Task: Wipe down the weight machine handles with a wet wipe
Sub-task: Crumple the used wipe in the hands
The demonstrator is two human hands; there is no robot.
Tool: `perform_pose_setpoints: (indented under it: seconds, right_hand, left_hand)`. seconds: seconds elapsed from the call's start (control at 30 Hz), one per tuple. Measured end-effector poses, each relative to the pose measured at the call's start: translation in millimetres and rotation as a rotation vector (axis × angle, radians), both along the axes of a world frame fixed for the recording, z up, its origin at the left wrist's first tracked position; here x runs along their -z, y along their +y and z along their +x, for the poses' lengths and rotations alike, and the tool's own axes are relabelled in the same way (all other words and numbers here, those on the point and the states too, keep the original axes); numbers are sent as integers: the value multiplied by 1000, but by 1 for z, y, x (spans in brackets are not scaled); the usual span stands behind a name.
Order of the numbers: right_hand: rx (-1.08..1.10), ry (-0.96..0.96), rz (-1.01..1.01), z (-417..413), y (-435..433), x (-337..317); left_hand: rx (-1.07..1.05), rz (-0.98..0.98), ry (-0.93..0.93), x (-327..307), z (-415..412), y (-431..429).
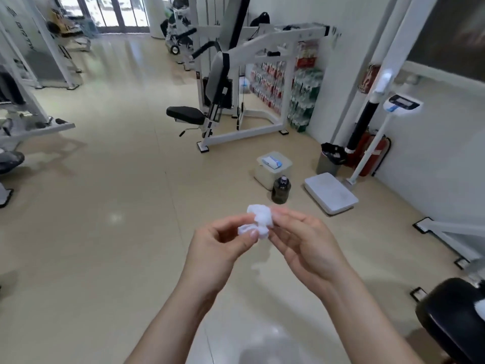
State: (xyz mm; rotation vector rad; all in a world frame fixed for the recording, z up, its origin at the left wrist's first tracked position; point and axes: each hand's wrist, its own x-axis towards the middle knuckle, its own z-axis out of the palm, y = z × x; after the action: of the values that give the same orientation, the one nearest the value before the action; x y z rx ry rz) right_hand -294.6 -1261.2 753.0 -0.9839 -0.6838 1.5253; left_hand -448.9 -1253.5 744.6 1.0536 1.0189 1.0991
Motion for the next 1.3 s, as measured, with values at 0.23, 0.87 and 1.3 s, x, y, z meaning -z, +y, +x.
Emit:
perform_pose_setpoints:
  seconds: [0.23,0.87,1.3]
  right_hand:
    - [138,-260,63,16,153,28]
    - [391,26,-131,150,585,61]
    - [810,-427,-301,268,816,60]
  left_hand:
    - [-17,162,240,21,36,173]
    - [515,67,224,38,161,637]
    - [632,99,346,55,335,920]
